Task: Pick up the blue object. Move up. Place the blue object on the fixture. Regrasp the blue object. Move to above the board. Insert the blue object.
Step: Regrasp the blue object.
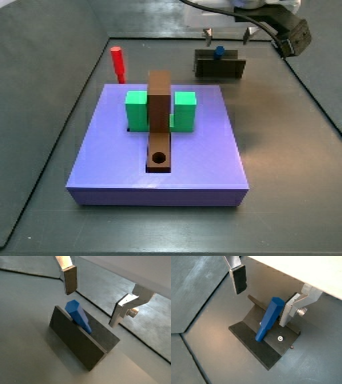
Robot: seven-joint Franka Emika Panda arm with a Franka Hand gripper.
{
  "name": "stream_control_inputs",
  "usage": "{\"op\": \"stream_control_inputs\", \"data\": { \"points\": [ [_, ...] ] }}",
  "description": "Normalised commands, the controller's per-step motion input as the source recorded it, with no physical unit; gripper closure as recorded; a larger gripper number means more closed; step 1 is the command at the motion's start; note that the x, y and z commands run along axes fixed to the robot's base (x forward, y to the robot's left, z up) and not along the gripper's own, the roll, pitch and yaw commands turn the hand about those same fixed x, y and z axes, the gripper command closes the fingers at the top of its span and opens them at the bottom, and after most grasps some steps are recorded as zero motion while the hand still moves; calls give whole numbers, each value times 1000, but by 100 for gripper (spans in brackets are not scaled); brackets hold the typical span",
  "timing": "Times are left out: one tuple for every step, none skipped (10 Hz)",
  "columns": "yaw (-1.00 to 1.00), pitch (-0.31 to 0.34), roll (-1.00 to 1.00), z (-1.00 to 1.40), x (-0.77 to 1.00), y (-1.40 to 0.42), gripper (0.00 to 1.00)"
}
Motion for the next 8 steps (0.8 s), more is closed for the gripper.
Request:
{"op": "stream_control_inputs", "data": {
  "points": [
    [89,-191,680,-106,-17,-34,0],
    [140,-143,986,-74,0,-106,0],
    [169,-54,1000,-34,71,-157,0],
    [51,0,874,-71,134,-206,0],
    [80,0,486,-237,14,-129,0],
    [166,-26,171,-314,17,0,0],
    [289,0,31,-269,71,0,0],
    [331,0,-3,-240,66,77,0]
  ]
}}
